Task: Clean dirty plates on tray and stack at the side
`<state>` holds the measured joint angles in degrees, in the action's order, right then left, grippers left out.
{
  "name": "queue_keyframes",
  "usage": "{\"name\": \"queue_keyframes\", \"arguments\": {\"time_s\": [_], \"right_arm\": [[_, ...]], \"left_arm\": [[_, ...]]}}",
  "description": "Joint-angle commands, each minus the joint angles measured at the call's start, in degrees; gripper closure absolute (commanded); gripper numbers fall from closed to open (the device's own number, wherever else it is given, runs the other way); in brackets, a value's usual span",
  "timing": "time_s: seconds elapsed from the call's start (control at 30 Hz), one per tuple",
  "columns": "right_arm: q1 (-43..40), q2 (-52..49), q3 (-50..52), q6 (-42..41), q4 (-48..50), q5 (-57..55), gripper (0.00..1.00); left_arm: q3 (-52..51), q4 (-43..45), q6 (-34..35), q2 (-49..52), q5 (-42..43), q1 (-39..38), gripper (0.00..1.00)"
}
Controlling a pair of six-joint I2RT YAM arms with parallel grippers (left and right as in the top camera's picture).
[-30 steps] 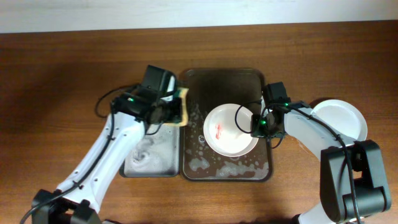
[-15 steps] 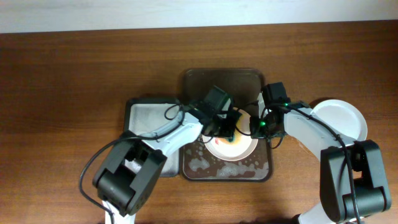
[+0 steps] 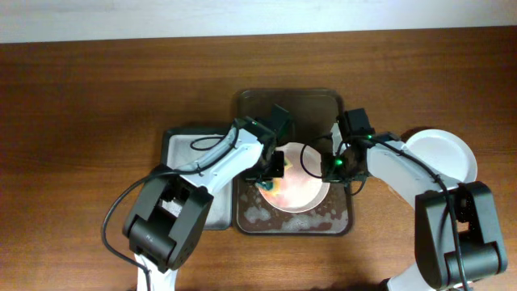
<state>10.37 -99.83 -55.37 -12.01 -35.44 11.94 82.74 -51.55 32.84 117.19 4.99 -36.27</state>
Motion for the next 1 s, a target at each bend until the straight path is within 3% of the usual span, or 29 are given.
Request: {"name": "queue_keyframes", "arguments": {"time_s": [0.0, 0.1, 0.3, 0.5, 0.8, 0.97], "right_arm": [[-0.7, -0.8, 0.7, -0.9, -0.3, -4.7, 0.96], [-0.7, -0.8, 0.7, -0.9, -0.3, -4.7, 0.96], [-0.6, -0.8, 0.7, -0.2, -0.2, -4.6, 0.96], [-0.6, -0.8, 0.7, 2.2, -0.3, -4.7, 0.96], [-0.6, -0.8, 0.7, 2.2, -0.6, -4.7, 0.96], [-0.7, -0.8, 0.7, 2.1, -0.8, -4.7, 0.96]], "left_arm": [[1.7, -3.7, 1.0, 3.4, -14.9, 2.4, 1.00], [1.6, -0.3, 1.0, 3.7, -10.1, 2.0, 1.00], [0.5, 14.8, 1.0, 7.9, 17.2, -2.6, 1.00], [0.5, 20.3, 1.0, 8.7, 23.3, -7.1, 1.00], [0.6, 17.0, -0.6, 8.7, 14.0, -4.3, 1.00], [1.3, 3.6, -1.2, 7.4, -2.9, 2.4, 1.00]]}}
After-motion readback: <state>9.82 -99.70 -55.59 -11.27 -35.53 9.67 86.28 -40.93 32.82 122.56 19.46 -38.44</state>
